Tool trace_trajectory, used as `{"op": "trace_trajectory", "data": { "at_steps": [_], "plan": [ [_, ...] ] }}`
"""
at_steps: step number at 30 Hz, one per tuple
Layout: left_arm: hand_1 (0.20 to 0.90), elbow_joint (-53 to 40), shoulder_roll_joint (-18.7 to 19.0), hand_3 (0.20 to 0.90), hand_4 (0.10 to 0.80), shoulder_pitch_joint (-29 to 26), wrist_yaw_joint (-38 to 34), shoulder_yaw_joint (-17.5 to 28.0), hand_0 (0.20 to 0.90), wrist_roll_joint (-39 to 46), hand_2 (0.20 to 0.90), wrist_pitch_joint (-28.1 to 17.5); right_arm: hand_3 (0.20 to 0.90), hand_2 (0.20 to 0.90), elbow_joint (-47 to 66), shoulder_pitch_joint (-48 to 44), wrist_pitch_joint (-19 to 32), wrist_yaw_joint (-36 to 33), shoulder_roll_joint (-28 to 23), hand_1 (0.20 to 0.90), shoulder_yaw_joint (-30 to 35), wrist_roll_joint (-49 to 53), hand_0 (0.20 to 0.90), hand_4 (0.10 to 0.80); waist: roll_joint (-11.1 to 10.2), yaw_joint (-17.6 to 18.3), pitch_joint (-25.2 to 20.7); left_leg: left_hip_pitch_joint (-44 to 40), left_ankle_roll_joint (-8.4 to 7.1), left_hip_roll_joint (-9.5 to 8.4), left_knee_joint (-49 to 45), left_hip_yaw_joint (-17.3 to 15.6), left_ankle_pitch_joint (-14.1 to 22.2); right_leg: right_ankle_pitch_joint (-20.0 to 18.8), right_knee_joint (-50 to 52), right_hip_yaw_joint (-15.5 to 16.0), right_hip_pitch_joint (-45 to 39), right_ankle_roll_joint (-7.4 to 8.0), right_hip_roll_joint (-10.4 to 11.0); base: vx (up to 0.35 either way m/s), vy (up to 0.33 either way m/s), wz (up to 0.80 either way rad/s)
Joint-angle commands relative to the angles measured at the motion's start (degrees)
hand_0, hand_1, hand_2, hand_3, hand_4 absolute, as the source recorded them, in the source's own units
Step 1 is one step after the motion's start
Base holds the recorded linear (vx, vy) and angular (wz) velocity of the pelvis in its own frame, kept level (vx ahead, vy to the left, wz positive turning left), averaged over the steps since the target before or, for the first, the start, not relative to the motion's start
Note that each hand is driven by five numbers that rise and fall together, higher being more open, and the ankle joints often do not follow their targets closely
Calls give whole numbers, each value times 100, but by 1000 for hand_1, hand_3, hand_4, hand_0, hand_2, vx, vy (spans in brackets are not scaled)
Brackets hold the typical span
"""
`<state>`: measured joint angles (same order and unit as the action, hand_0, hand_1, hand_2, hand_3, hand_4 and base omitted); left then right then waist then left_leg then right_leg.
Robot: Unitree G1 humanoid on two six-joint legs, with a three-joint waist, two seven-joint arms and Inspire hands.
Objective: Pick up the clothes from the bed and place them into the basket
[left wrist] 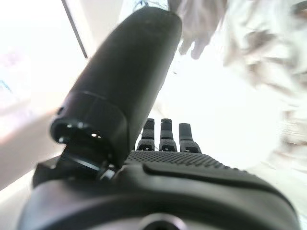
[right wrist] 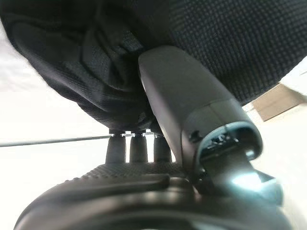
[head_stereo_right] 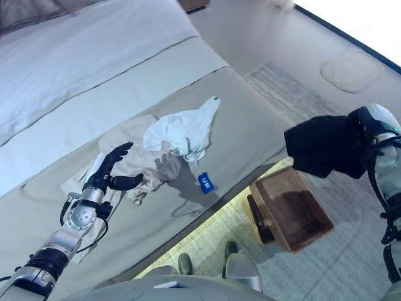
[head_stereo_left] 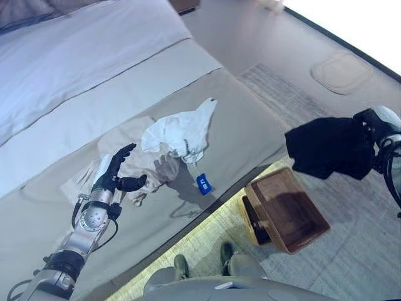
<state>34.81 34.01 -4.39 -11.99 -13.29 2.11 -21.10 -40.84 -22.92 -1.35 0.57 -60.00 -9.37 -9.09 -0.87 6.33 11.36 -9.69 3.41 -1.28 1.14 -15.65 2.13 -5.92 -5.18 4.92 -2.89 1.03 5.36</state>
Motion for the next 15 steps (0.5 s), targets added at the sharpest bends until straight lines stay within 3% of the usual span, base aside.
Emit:
{"op": "trace_trajectory", "data": {
  "at_steps": [1, 6, 15],
  "plan": [
    [900, -111, 114, 900, 800, -241, -167, 68, 900, -217, 900, -577, 200, 300, 220, -354, 320, -155, -437, 300, 478, 159, 300, 100, -76, 50, -889, 242, -521, 635, -32, 25, 183, 535, 709, -246, 292, 519, -6, -4, -32, -47],
    [900, -87, 76, 900, 800, -401, -38, -21, 900, -319, 900, -534, 200, 300, 171, 87, 314, -70, -199, 300, 734, 205, 300, 100, -24, 254, -928, 197, -523, 680, -138, -139, 274, 519, 723, -443, 345, 508, -107, -30, -63, -41],
    [900, 21, 71, 900, 800, -582, 213, -227, 900, -331, 900, -551, 200, 300, -307, 228, 335, -28, -44, 300, 821, 336, 300, 100, 106, 401, -917, 203, -577, 723, -158, -255, 261, 496, 712, -482, 418, 475, -233, -16, -94, -2]
  ]
}}
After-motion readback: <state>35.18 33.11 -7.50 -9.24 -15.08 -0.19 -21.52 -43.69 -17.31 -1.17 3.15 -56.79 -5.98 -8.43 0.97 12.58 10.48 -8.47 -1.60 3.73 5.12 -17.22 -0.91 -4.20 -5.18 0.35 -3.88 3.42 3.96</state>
